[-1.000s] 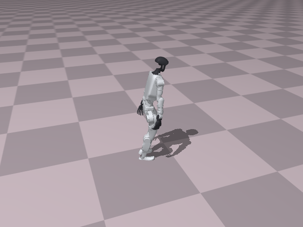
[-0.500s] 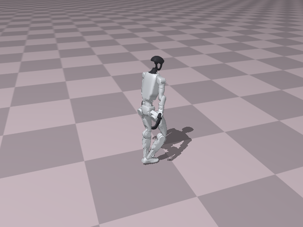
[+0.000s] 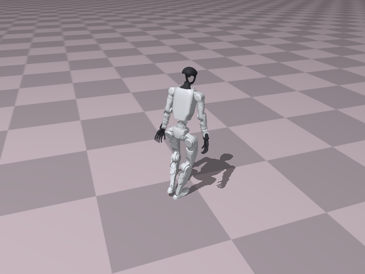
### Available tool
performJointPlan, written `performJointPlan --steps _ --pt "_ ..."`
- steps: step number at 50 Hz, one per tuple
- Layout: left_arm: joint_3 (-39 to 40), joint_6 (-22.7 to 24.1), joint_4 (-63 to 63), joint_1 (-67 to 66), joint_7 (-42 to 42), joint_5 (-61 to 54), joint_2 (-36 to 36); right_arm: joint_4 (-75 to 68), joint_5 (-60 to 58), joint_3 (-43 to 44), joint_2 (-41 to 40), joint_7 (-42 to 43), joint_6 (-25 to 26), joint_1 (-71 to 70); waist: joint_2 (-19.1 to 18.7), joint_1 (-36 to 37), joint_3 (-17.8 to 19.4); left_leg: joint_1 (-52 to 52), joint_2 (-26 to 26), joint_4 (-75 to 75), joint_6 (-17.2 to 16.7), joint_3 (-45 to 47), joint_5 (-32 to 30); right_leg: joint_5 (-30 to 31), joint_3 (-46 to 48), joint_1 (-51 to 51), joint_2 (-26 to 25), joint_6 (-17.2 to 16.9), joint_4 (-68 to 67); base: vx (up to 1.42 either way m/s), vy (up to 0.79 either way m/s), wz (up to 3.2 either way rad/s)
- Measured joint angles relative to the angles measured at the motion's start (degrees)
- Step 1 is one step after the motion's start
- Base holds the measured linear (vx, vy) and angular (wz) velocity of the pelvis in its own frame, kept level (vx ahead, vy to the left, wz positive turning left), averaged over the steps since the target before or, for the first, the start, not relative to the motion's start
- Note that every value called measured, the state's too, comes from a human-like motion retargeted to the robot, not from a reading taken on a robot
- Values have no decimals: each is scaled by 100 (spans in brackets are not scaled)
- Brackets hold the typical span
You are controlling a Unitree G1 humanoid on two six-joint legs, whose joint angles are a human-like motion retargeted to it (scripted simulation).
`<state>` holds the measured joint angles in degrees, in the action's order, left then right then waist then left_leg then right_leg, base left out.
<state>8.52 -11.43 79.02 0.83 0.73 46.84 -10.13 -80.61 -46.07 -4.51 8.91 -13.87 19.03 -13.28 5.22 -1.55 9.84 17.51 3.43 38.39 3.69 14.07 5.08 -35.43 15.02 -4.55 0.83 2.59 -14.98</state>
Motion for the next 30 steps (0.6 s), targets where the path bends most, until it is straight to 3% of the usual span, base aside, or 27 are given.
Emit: performJointPlan --steps 2,3,5,6,7,8,12,17,22,27,30 --pt "189 150 146 35 -45 -275 123 300 124 70 25 93 -134 -7 92 179 -15 475 53 659 327 -25 712 -29 -23 -67 127 -64 -2 6 -4 41" --pt "296 334 235 42 -87 -449 178 418 210 126 34 133 -201 -12 134 210 -28 620 -55 742 735 166 1205 -37 -32 -123 192 -99 -40 2 -1 46" --pt "528 725 366 55 -181 -873 270 599 422 187 11 213 -318 -50 80 274 18 606 -176 45 791 326 1812 -33 16 -190 149 -65 -126 -1 0 19" --pt "640 837 430 54 -213 -1078 301 656 566 170 -6 224 -354 -71 -53 357 61 467 -116 -639 491 129 1599 -39 55 -152 -7 -39 -135 0 0 0" --pt "738 919 492 55 -235 -1259 338 706 704 162 -18 218 -386 -88 -124 379 82 326 -78 -1069 397 51 1592 -43 109 -129 -70 -52 -162 9 5 14" --pt "809 938 550 56 -241 -1392 384 741 830 173 -20 179 -412 -96 -73 276 61 183 -84 -991 716 214 1998 -45 197 -137 54 -143 -224 14 6 24" --pt "1011 861 697 60 -386 -1498 405 709 934 140 -179 82 -471 -113 -222 78 42 18 -46 -1465 351 -209 1797 72 603 -91 44 -273 -383 17 7 5" --pt "568 714 725 299 -324 -1365 241 160 734 94 -166 786 -614 58 -207 157 45 -176 168 -1753 587 -342 1728 368 802 138 132 -334 -233 16 4 -13" --pt "116 1563 -49 241 462 -1250 103 -974 -321 -187 79 2055 -724 173 -400 48 3 -439 61 -2080 520 -553 1759 891 850 -124 181 -498 -970 19 10 -33" --pt "-20 1713 -557 259 613 -1270 -134 -1468 -392 8 177 1821 -656 402 -652 -193 22 -580 -126 -2316 539 -713 1849 1658 1069 -831 293 -571 -2520 7 4 -43" --pt "-35 1509 -561 366 370 -1357 -290 -1571 -138 165 187 1571 -625 572 -707 -332 24 -610 -181 -2406 542 -743 1899 1060 1152 -1253 316 -834 -3200 7 -3 -39"
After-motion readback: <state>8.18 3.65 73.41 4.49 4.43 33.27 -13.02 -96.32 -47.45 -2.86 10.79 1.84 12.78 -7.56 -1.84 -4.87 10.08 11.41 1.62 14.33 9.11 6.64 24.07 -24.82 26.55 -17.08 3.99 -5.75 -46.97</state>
